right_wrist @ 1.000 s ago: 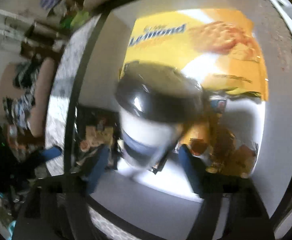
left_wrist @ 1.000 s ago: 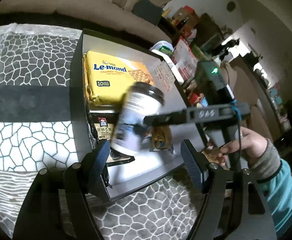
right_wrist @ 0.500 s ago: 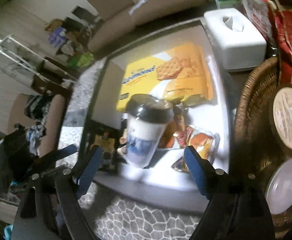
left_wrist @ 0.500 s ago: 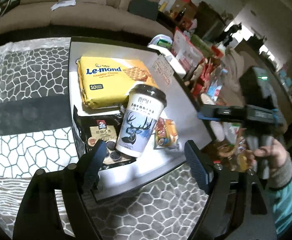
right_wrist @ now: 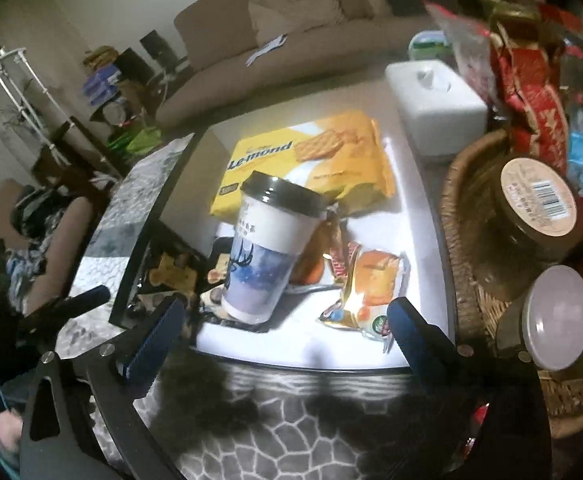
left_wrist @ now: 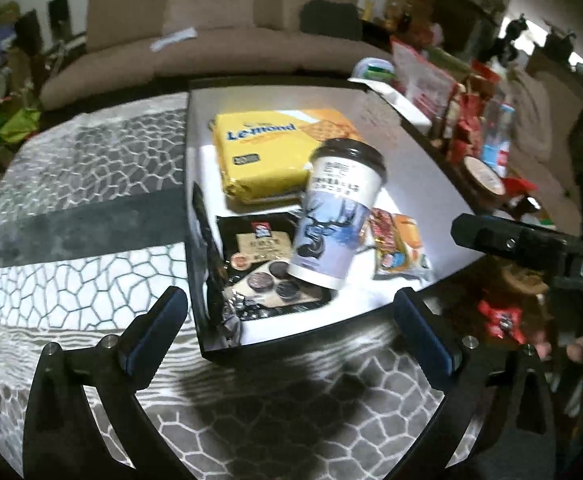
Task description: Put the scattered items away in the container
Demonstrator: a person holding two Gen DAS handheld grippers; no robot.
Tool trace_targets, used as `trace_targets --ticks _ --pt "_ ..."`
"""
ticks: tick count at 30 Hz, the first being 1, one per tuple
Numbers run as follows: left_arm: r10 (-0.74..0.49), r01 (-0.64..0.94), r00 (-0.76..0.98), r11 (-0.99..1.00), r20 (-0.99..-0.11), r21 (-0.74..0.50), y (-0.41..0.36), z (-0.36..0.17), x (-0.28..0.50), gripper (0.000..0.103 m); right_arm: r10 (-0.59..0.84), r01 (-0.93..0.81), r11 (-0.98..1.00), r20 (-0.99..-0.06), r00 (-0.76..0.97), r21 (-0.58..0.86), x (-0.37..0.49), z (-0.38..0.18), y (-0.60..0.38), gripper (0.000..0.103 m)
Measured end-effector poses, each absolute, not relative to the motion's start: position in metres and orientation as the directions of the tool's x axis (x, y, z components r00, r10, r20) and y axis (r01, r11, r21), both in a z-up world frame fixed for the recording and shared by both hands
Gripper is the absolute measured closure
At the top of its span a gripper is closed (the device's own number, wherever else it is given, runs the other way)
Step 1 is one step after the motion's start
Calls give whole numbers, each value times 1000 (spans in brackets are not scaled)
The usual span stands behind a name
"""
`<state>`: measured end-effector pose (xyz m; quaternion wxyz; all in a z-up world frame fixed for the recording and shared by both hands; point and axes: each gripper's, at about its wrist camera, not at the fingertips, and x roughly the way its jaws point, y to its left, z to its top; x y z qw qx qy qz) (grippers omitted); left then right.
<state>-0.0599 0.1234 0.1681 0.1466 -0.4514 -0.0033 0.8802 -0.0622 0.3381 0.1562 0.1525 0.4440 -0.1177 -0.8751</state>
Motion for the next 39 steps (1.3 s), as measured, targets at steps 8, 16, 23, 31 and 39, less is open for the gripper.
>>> trace_targets --ticks 8,16,23,31,39 --pt "214 -185 -542 -974 -813 -134 127 151 -57 0 -311 131 -948 -753 -580 290 -52 152 330 0" --pt "213 -176 -561 -975 -800 -136 120 164 -43 0 -280 146 -959 -746 -605 242 -34 161 323 0" --pt "210 -166 -580 -976 -787 -138 110 174 -19 0 -200 158 -979 -719 -666 126 -2 174 304 0" --pt "152 -126 -603 -988 -783 -95 86 161 17 0 -181 162 -982 -691 -700 94 36 164 277 0" --pt "108 -63 -623 -994 -775 -87 50 138 40 0 -182 167 -982 -698 -692 91 56 140 254 0"
